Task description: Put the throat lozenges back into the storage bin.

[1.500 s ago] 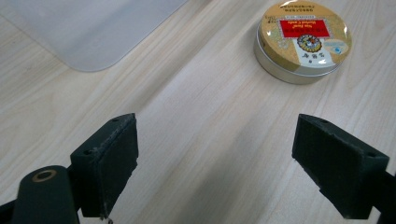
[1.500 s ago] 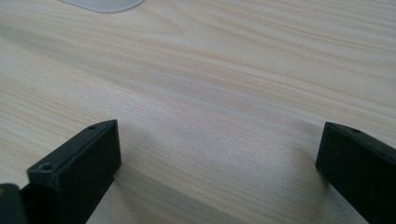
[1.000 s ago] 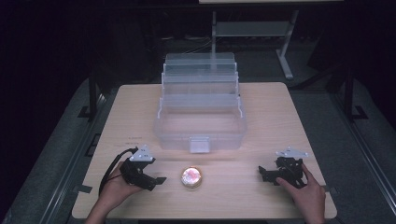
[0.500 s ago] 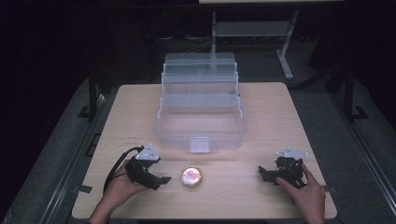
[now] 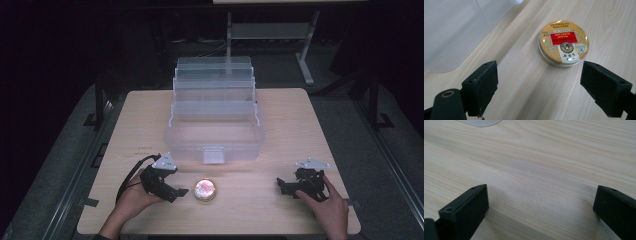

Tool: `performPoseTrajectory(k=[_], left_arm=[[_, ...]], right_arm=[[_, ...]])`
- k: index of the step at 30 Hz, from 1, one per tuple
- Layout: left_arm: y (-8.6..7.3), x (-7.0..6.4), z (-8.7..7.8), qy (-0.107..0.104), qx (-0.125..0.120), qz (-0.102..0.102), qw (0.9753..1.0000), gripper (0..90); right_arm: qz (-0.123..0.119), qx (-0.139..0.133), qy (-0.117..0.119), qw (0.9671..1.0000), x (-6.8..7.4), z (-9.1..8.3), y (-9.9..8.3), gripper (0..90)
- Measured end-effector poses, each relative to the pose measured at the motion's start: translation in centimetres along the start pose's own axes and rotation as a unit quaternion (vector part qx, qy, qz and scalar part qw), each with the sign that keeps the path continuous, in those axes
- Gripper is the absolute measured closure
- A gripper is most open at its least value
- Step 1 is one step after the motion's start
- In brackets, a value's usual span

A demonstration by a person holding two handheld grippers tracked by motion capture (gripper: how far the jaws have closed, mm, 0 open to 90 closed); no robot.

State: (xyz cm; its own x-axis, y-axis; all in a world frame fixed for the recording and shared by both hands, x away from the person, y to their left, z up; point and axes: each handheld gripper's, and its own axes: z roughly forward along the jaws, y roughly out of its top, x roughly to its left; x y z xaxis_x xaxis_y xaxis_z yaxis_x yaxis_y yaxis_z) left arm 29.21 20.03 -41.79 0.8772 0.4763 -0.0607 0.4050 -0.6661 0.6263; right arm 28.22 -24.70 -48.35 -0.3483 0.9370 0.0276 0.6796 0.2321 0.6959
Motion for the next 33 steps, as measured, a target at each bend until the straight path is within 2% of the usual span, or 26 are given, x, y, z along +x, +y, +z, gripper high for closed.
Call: performPoseTrajectory(k=[16,33], left_arm=[[1.6,-0.6,1.2,-0.024,0.019,0.017,0.9994,13.8],[3.6,-1.4,3.1,-0.045,0.053,0.039,0.9968,13.8]], right_arm=[[0.000,0.000,0.000,1.0000,0.0,0.0,0.0,0.0],[0.000,0.000,0.000,1.0000,0.0,0.0,0.0,0.0]])
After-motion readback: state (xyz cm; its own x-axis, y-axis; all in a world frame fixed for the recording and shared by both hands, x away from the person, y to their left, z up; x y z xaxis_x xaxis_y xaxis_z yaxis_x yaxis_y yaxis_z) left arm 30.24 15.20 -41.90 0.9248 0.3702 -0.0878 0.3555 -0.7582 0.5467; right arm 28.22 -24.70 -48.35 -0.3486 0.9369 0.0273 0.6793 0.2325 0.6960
